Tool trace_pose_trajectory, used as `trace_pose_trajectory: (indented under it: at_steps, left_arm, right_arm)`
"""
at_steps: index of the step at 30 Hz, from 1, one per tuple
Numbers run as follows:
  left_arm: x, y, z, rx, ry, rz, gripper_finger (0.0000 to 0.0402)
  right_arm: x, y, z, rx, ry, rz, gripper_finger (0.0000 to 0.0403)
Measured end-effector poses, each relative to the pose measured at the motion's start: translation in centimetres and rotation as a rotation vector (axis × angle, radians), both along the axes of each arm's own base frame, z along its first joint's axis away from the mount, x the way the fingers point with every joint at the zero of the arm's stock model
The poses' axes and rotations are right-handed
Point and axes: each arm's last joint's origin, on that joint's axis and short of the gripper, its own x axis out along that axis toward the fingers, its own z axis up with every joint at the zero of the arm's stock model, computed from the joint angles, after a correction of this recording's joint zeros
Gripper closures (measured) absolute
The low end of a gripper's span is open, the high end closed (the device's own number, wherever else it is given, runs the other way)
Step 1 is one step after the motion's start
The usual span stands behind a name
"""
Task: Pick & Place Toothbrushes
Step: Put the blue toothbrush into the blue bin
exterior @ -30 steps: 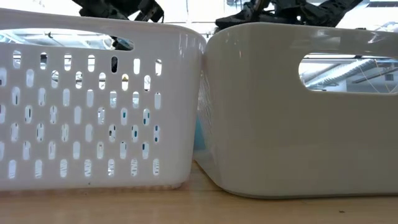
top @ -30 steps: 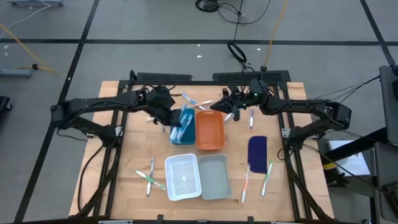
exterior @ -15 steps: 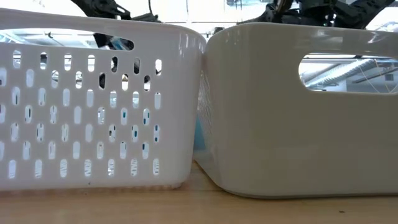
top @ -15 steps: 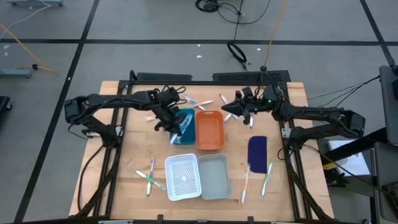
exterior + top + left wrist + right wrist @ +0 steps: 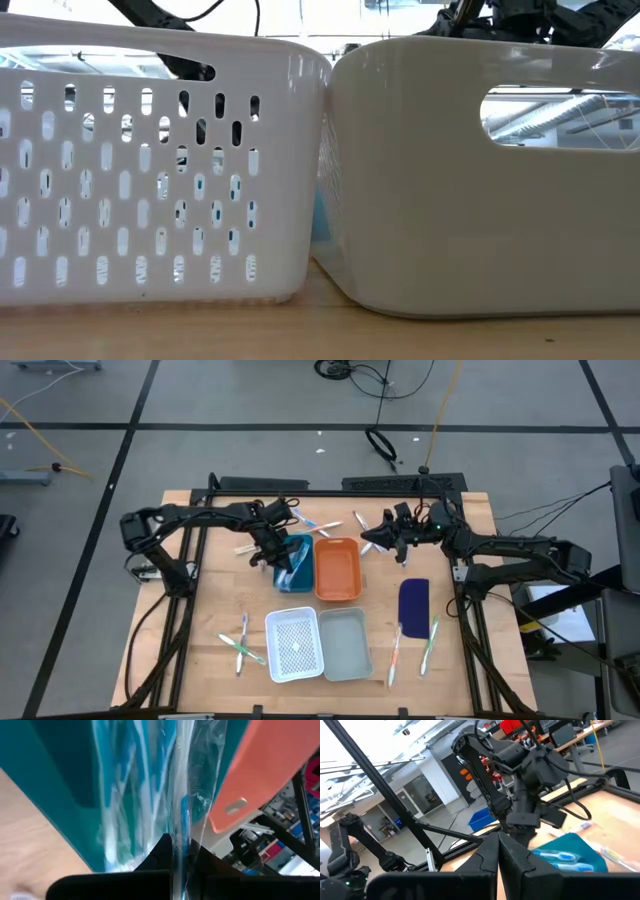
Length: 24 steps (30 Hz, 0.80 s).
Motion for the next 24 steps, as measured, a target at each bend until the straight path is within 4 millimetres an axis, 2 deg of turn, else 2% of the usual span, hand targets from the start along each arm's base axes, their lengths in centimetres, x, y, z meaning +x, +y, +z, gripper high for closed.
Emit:
trace_pose_trajectory:
  at_steps: [5,18,24]
  left_arm:
    - [0.0,0.6,-0.6,0.010,0.019,0.018,0.0395]
    - [0.2,1.0,-0.6,0.048,-0.003,0.040,0.0394]
    - [0.0,1.7,-0.6,0.067,0.002,0.069,0.0363]
  right_arm:
    - [0.0,0.0,0.1,-0.006,-0.013,0.002,0.0402]
    - [0.0,0.0,0.1,-0.006,-0.013,0.003,0.0402]
    - [0.0,0.0,0.1,-0.005,-0.013,0.003,0.0403]
